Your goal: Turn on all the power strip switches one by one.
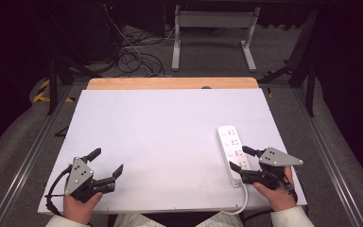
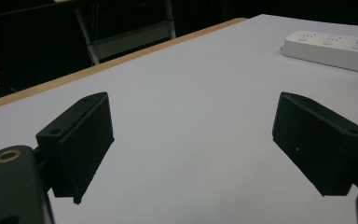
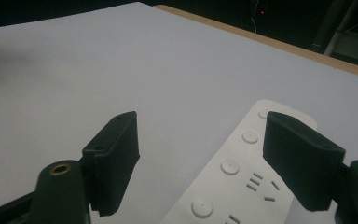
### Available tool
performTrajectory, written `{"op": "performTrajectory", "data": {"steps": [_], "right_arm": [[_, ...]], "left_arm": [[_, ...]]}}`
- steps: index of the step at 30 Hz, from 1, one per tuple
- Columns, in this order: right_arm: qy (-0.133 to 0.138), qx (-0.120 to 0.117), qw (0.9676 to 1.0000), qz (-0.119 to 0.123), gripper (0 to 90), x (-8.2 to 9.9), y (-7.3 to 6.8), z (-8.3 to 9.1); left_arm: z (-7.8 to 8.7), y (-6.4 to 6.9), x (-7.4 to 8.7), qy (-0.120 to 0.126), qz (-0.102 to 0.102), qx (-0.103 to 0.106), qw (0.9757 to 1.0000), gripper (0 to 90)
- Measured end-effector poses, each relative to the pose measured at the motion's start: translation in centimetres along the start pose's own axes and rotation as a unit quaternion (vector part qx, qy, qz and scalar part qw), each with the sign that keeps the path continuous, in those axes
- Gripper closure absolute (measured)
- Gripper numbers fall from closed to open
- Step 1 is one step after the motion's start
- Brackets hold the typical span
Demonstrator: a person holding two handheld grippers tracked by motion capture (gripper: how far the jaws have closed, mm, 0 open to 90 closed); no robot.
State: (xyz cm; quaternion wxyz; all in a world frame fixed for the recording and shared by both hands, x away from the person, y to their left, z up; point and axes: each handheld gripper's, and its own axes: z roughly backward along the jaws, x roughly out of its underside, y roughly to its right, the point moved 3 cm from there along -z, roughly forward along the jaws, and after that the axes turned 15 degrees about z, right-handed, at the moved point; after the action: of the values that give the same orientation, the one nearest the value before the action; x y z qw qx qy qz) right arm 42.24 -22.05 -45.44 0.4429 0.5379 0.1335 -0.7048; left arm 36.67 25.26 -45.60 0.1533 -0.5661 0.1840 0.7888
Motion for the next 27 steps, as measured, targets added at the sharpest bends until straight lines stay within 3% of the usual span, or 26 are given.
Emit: {"op": "performTrajectory", "data": {"steps": [18, 24, 25, 26, 27], "right_arm": [[-0.01, -0.02, 0.9997, 0.006, 45.5, -2.0, 1.0, -0.4], [-0.031, -0.03, 0.9988, 0.022, 67.9, -2.3, 1.2, -0.3], [-0.031, -0.03, 0.9988, 0.022, 67.9, -2.3, 1.2, -0.3], [-0.044, -0.04, 0.9981, 0.017, 78.5, -2.4, 1.2, -0.2], [-0.05, -0.049, 0.9974, 0.018, 83.3, -2.4, 1.2, -0.2]], "left_arm": [[0.0, 0.0, 0.0, -0.002, -0.001, -0.002, 1.0, 12.9], [0.0, 0.0, 0.0, -0.002, -0.002, -0.003, 1.0, 13.0], [0.0, 0.0, 0.0, -0.002, -0.002, -0.003, 1.0, 13.0], [0.0, 0.0, 0.0, -0.002, -0.004, -0.004, 1.0, 13.0], [0.0, 0.0, 0.0, -0.001, -0.003, -0.003, 1.0, 13.0]]}}
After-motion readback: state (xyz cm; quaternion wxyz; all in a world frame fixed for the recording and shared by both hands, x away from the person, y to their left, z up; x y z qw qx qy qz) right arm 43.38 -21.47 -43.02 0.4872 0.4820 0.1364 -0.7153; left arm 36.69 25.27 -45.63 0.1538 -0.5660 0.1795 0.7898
